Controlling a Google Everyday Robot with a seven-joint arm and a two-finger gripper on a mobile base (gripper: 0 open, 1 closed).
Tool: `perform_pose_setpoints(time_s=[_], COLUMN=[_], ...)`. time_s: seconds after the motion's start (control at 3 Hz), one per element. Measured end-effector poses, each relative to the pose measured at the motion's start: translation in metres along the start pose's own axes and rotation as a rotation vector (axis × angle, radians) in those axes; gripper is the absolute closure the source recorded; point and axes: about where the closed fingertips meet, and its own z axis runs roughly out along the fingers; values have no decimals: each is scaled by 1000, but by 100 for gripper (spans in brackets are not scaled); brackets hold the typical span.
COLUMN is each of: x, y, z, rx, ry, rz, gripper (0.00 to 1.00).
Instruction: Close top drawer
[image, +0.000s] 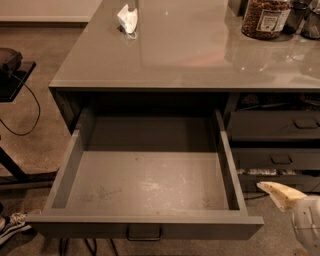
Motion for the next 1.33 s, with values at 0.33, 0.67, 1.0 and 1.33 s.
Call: perform_pose_setpoints(time_s=[0.33, 0.67, 1.0, 1.33], x=[-9, -16, -19, -22], y=[25, 43, 53, 60], z=[-12, -22, -27, -31], rx=[-63, -111, -137, -157], ry=[63, 109, 135, 153], rz=[-67, -118, -146, -167], gripper=[0, 0, 0, 0])
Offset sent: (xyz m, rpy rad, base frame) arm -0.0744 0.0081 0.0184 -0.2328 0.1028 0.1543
